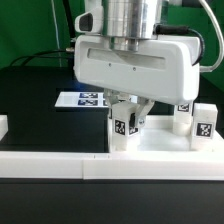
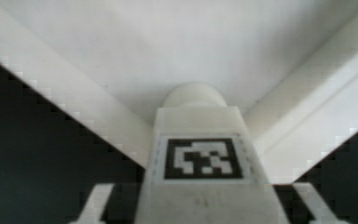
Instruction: Assemble square table
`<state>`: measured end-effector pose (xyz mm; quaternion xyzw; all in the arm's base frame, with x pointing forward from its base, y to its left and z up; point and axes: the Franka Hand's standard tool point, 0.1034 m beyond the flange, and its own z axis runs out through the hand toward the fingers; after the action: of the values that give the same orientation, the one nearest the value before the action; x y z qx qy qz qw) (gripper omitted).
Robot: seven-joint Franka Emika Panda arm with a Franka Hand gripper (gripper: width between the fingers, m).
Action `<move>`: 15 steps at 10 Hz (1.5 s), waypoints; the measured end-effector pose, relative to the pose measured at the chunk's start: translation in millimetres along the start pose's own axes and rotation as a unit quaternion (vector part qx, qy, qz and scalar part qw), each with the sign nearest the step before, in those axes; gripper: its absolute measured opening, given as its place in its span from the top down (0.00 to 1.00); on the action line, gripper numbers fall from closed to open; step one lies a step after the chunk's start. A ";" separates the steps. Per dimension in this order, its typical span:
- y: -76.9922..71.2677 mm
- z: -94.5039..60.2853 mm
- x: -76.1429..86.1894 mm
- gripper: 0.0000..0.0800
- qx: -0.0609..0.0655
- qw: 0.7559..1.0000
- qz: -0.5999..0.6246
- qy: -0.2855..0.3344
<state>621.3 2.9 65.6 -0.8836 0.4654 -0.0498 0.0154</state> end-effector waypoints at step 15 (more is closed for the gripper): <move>4.2 -1.5 5.2 0.19 0.007 0.953 -0.303 0.006</move>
Offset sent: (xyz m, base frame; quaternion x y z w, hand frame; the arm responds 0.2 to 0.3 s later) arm -0.0031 0.0013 -0.0015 -0.0071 -0.0001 0.1861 0.9825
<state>620.6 -3.7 67.1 -0.9826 0.1757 -0.0609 0.0032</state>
